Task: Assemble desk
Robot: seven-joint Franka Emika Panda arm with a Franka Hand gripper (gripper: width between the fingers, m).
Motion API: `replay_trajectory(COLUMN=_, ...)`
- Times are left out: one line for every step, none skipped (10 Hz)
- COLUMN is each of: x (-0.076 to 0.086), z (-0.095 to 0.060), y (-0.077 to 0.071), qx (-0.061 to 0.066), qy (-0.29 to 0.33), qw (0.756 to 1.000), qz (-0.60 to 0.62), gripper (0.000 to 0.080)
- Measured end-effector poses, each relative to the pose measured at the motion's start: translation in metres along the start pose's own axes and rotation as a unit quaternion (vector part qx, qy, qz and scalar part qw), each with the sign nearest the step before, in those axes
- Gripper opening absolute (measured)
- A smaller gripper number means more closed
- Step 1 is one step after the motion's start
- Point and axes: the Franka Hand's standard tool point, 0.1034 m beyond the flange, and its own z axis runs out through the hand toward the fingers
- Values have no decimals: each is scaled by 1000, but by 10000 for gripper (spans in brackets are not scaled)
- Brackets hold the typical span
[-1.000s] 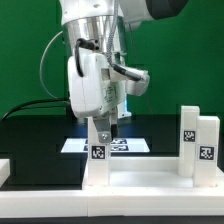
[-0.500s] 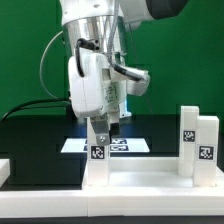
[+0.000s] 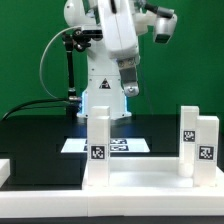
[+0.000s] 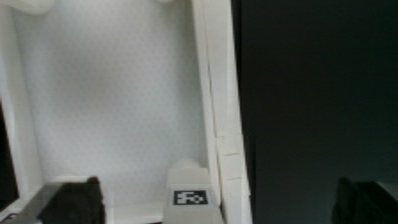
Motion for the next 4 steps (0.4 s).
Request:
replay_trajectory(x=1, z=4, y=1, qx=-3, qy=1, qw=1000, qz=0, gripper=648)
replay_trajectory(x=0, z=4, y=1, qx=-3, qy=1, qw=1000, qz=0, gripper=648)
replay_trajectory(x=1, z=4, y=1, qx=-3, qy=1, qw=1000, qz=0, gripper=648)
replay_trajectory(x=1, z=5, y=2, qx=-3, qy=1, qw=1000, qz=-1, gripper=648)
